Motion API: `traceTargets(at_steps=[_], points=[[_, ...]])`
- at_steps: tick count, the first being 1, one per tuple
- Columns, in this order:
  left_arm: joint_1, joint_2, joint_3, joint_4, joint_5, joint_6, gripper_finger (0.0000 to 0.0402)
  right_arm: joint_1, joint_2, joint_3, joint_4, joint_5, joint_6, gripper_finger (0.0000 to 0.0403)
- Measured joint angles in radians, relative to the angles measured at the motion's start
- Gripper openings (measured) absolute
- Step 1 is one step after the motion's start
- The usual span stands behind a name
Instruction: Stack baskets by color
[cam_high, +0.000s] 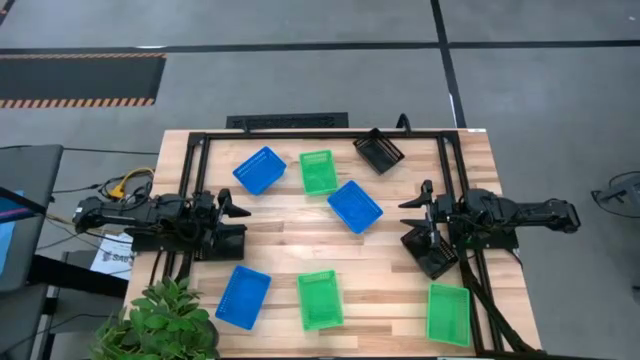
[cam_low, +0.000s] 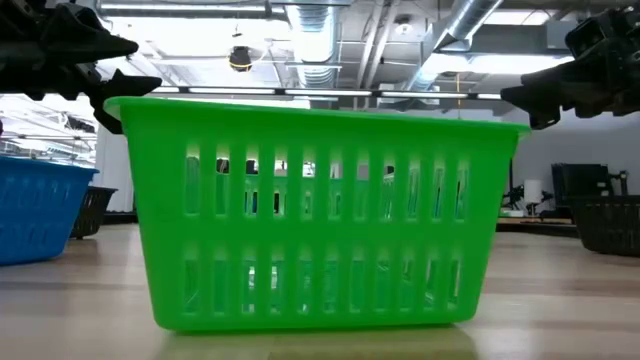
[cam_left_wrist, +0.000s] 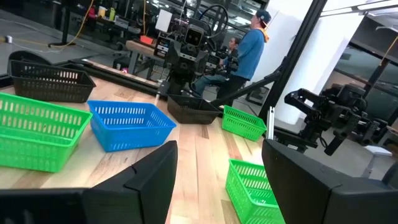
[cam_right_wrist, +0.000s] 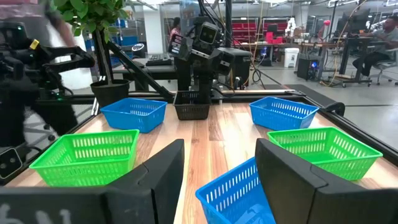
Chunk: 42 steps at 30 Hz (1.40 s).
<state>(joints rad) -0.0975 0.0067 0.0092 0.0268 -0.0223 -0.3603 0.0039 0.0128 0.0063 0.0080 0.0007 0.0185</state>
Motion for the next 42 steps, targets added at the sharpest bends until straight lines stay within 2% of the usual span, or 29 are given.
traceTargets(at_steps=[25,31,36,39,42], points=[[0.0,0.0,0.0,0.0,0.0,-0.001,0.0225,0.0,0.0,0.0,0.0,0.0,0.0,0.0221],[0.0,0.0,0.0,0.008,-0.039,-0.022,0.0225,0.0,0.0,0.0,0.0,0.0,0.0,0.0221],[0.0,0.0,0.0,0.008,-0.038,-0.184,0.0225,0.0,0.0,0.0,0.0,0.0,0.0,0.0221],[0.0,0.0,0.0,0.018,-0.049,-0.396,0.0225,0.0,0.0,0.0,0.0,0.0,0.0,0.0221],[0.0,0.0,0.0,0.008,-0.049,-0.676,0.0225,0.0,0.0,0.0,0.0,0.0,0.0,0.0221]])
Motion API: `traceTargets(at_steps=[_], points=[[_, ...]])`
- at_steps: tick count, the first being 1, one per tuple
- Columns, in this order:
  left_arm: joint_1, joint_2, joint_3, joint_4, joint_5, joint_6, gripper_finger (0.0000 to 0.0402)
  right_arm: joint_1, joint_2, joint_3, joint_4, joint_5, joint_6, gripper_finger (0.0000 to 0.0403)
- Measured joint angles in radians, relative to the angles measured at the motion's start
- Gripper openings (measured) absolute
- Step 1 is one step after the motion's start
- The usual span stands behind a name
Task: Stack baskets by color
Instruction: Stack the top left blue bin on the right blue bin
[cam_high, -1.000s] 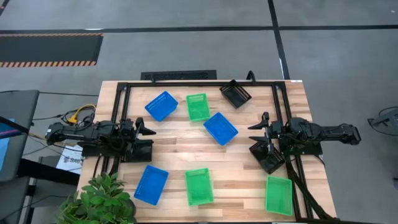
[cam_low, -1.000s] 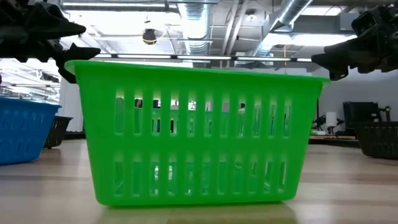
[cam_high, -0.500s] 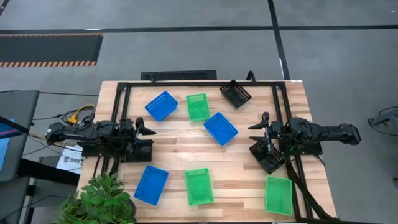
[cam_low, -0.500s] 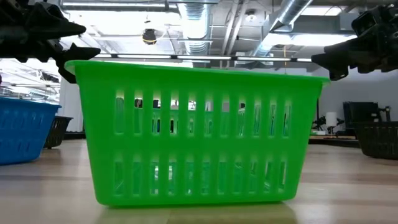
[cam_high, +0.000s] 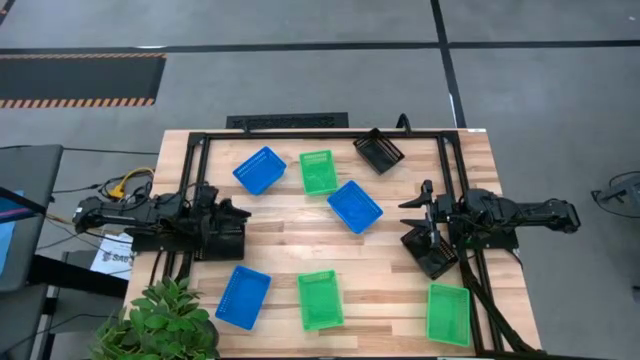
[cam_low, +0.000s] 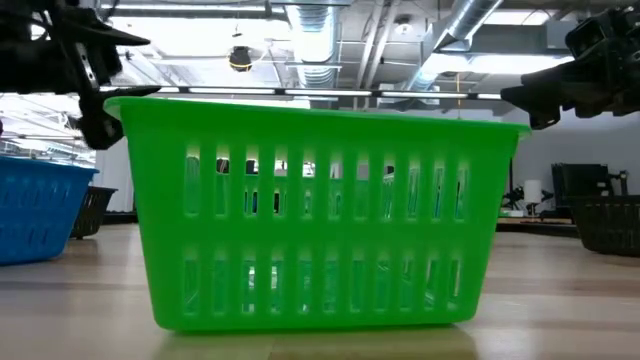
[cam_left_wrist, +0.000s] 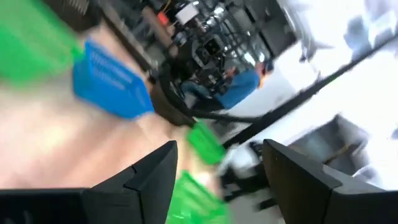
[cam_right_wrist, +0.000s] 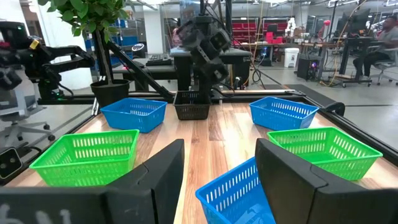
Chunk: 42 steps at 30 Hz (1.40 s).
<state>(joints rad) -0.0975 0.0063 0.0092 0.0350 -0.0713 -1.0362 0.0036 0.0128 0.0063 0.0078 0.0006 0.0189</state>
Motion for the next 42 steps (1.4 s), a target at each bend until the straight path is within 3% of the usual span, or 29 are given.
traceTargets(at_steps=[3,6,17,23,30,42], points=[[0.0,0.0,0.0,0.001,0.003,-0.174,0.0225,0.0,0.0,0.0,0.005,0.0,0.001,0.0221],[0.0,0.0,0.0,0.002,-0.02,-0.242,0.0225,0.0,0.0,0.0,0.028,0.0,0.051,0.0221],[0.0,0.0,0.0,0.008,-0.047,-0.267,0.0225,0.0,0.0,0.0,0.049,0.0,0.186,0.0221],[0.0,0.0,0.0,0.008,-0.05,-0.259,0.0225,0.0,0.0,0.0,0.049,0.0,0.185,0.0221],[0.0,0.0,0.0,0.027,-0.175,-0.188,0.0225,0.0,0.0,0.0,0.04,0.0,0.185,0.0221],[0.0,0.0,0.0,0.028,-0.18,-0.224,0.0225,0.0,0.0,0.0,0.027,0.001,0.063,0.0221]])
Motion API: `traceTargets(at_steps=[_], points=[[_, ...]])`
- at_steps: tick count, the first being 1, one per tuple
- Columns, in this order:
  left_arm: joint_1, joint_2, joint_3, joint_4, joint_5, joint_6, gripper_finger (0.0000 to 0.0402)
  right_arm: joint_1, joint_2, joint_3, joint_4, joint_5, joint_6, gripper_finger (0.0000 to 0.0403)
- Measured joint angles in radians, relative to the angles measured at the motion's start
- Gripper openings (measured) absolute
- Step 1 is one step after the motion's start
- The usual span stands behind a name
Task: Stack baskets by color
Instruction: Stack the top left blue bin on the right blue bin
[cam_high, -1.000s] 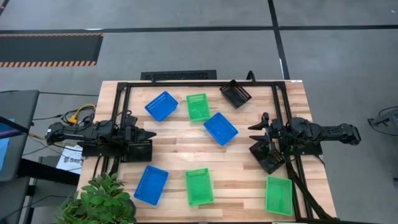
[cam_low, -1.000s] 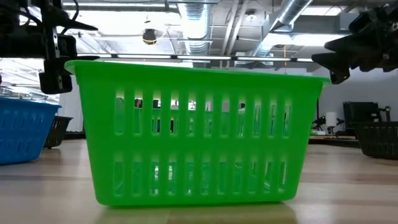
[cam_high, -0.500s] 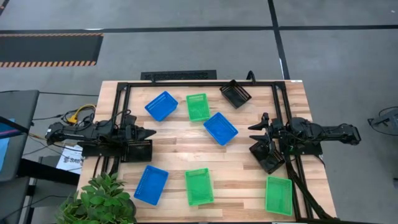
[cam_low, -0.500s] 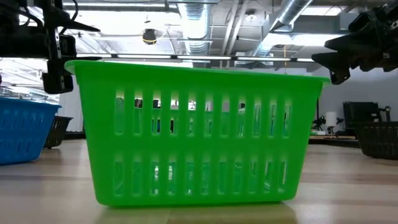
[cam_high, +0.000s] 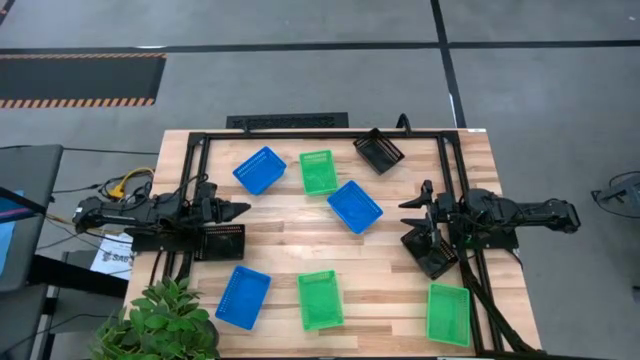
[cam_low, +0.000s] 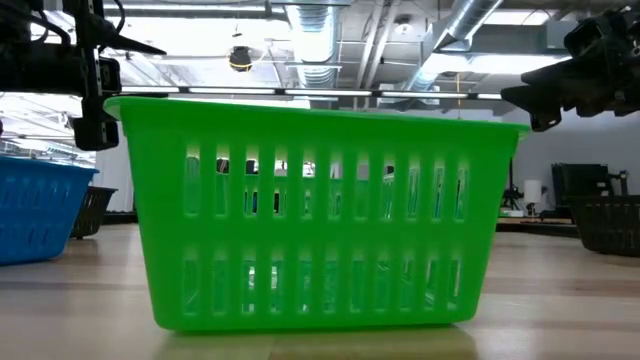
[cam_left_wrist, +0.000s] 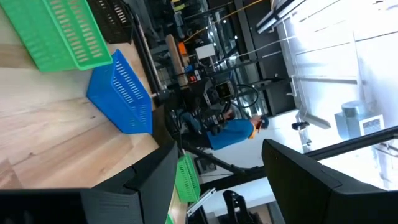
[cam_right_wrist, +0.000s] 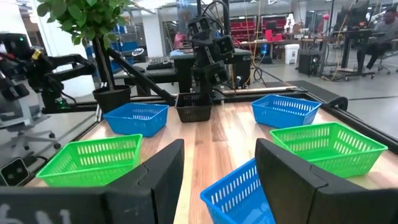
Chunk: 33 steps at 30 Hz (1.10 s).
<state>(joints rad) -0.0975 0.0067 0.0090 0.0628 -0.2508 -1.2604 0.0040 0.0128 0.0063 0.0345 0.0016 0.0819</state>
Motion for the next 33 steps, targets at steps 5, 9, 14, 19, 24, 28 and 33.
traceTargets(at_steps=[5,9,14,19,24,28,33], points=[[0.0,0.0,0.0,0.0,0.0,-0.01,0.0225,-0.015,0.0,0.0,0.0,0.001,0.028,0.0221],[0.0,0.0,0.0,0.001,-0.011,-0.012,0.0225,-0.019,0.0,0.0,0.0,0.001,0.055,0.0221],[0.0,0.0,0.0,0.005,-0.035,-0.023,0.0225,-0.019,0.0,0.0,0.006,-0.001,0.231,0.0221],[0.0,0.0,0.0,0.007,-0.061,-0.011,0.0225,-0.015,0.0,0.0,0.006,-0.001,0.486,0.0221],[0.0,0.0,0.0,0.008,-0.071,-0.01,0.0225,-0.015,0.0,0.0,0.006,-0.001,0.683,0.0221],[0.0,0.0,0.0,0.012,-0.089,-0.024,0.0225,-0.021,0.0,0.0,0.003,0.018,0.723,0.0221],[0.0,0.0,0.001,0.024,-0.102,-0.069,0.0225,-0.025,0.0,0.0,0.004,0.021,0.782,0.0221]])
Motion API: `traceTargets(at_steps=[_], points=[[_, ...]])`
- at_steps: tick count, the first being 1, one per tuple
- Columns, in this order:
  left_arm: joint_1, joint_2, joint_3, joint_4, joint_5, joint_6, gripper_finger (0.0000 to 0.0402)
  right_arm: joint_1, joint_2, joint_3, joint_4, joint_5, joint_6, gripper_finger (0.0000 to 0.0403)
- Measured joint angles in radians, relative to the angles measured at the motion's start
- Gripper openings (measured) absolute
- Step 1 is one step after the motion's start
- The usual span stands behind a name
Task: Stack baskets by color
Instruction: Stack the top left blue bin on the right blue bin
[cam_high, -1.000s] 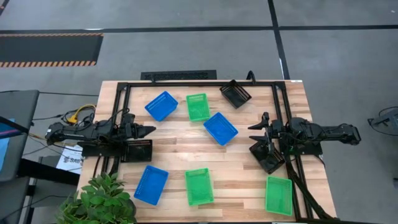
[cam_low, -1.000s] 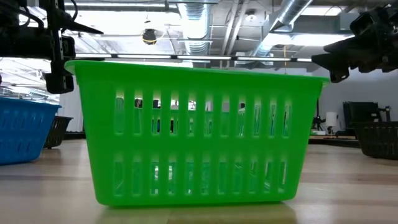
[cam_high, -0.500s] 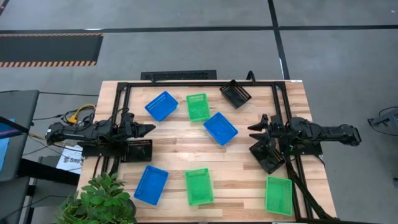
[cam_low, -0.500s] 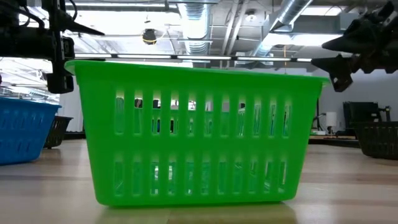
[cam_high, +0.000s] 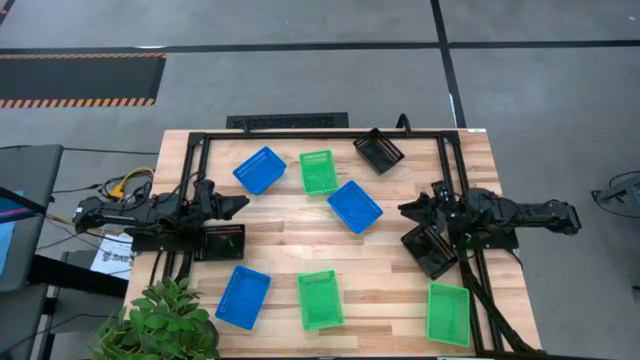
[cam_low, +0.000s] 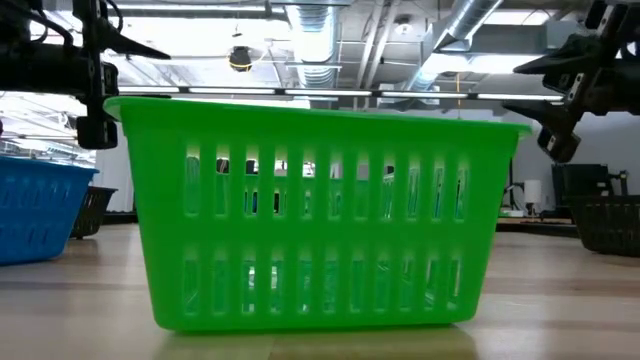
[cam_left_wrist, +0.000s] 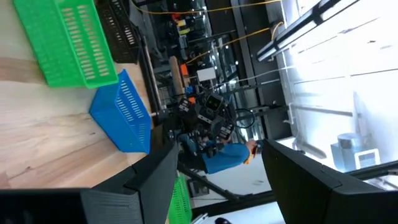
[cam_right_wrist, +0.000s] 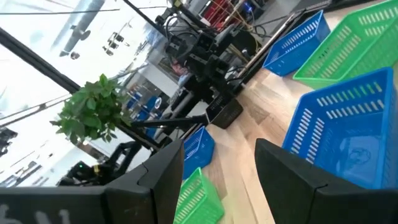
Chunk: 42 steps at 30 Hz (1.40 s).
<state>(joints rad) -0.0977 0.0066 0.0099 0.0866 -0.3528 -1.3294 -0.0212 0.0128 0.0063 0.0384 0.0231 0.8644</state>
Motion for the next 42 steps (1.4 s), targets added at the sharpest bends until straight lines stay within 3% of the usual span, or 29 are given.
traceTargets(at_steps=[4,8,14,20,27,32,38,42], points=[[0.0,0.0,0.014,0.009,0.004,0.01,0.0225,-0.008,0.0,0.0,0.006,0.004,0.064,0.0221],[0.0,0.0,0.021,0.154,0.007,0.036,0.0225,-0.008,0.0,0.001,0.151,0.024,0.081,0.0221],[0.0,0.0,0.023,0.364,0.012,0.102,0.0225,-0.008,-0.001,0.08,0.285,0.189,-0.007,0.0221],[0.0,0.021,0.114,0.339,0.01,0.152,0.0225,-0.008,0.038,0.227,0.277,0.292,-0.13,0.0221],[0.0,0.191,0.347,0.151,0.132,0.291,0.0225,-0.003,0.21,0.453,0.054,0.294,-0.243,0.0221],[0.0,0.356,0.536,-0.147,0.209,0.318,0.0225,0.015,0.389,0.605,-0.2,0.288,-0.243,0.0221],[0.0,0.521,0.705,-0.471,0.272,0.315,0.0225,0.022,0.585,0.749,-0.512,0.272,-0.111,0.0221],[0.0,0.6,0.775,-0.601,0.296,0.328,0.0225,0.022,0.678,0.804,-0.621,0.225,-0.063,0.0221]])
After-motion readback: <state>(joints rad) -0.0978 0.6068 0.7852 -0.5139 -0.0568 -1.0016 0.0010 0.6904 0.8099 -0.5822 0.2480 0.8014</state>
